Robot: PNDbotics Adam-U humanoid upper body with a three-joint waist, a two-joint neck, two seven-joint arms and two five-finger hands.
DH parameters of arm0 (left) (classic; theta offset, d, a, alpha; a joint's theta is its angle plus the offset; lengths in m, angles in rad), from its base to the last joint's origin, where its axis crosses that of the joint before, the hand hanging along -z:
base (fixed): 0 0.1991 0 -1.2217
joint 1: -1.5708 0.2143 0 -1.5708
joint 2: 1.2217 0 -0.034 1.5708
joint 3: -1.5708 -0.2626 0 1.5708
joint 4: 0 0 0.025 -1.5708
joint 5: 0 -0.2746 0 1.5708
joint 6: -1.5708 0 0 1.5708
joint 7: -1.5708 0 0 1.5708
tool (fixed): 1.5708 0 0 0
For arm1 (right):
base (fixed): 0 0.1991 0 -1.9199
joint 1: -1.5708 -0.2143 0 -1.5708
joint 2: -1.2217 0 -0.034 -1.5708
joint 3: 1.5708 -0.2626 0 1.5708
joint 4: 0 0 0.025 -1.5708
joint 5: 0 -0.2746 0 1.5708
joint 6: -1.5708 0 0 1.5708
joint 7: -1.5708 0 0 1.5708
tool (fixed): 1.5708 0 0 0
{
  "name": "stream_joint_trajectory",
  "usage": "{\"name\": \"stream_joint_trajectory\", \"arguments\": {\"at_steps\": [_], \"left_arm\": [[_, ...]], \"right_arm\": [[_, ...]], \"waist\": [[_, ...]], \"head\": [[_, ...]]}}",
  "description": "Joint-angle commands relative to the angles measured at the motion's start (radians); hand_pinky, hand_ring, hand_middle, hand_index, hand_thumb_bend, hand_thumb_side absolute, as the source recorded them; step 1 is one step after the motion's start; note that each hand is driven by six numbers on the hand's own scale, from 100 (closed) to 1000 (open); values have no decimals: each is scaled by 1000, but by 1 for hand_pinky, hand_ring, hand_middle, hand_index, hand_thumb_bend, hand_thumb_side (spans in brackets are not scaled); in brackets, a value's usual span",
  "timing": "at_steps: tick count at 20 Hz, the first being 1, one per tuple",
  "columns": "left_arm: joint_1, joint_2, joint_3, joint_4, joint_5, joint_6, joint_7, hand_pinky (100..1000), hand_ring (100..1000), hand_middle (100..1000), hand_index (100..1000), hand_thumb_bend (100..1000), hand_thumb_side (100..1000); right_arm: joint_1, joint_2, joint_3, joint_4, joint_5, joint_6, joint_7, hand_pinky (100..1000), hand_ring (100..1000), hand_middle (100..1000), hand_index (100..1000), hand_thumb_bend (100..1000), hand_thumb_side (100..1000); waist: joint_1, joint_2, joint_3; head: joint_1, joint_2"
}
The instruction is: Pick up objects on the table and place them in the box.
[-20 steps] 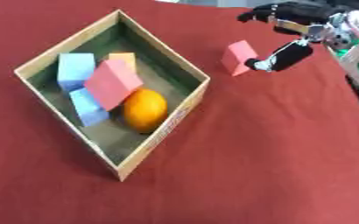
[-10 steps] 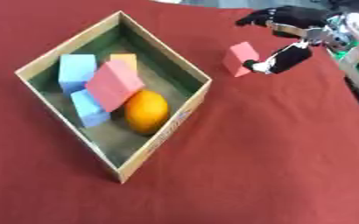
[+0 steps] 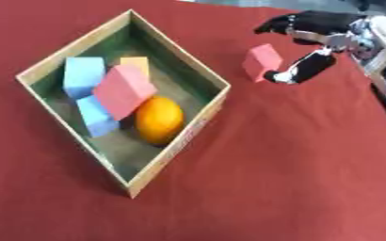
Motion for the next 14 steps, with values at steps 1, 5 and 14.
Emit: {"name": "stream_joint_trajectory", "arguments": {"at_steps": [1,5,14], "left_arm": [[-14,14,7,-15,-3,0,0,940,916,796,887,199,807],[-17,13,7,-15,-4,0,0,941,916,796,887,199,809],[-19,13,4,-15,-6,4,-4,943,917,796,887,197,812]], "right_arm": [[-21,-25,-7,13,24,-11,1,929,1000,941,1000,347,582],[-28,-19,-13,39,47,-22,-8,927,1000,934,1000,318,568],[-49,-3,-22,76,58,-27,-32,917,1000,921,1000,254,536]], "waist": [[-5,-5,1],[-7,3,5],[-11,22,12]], "head": [[-1,-16],[-5,-22],[-15,-36]]}}
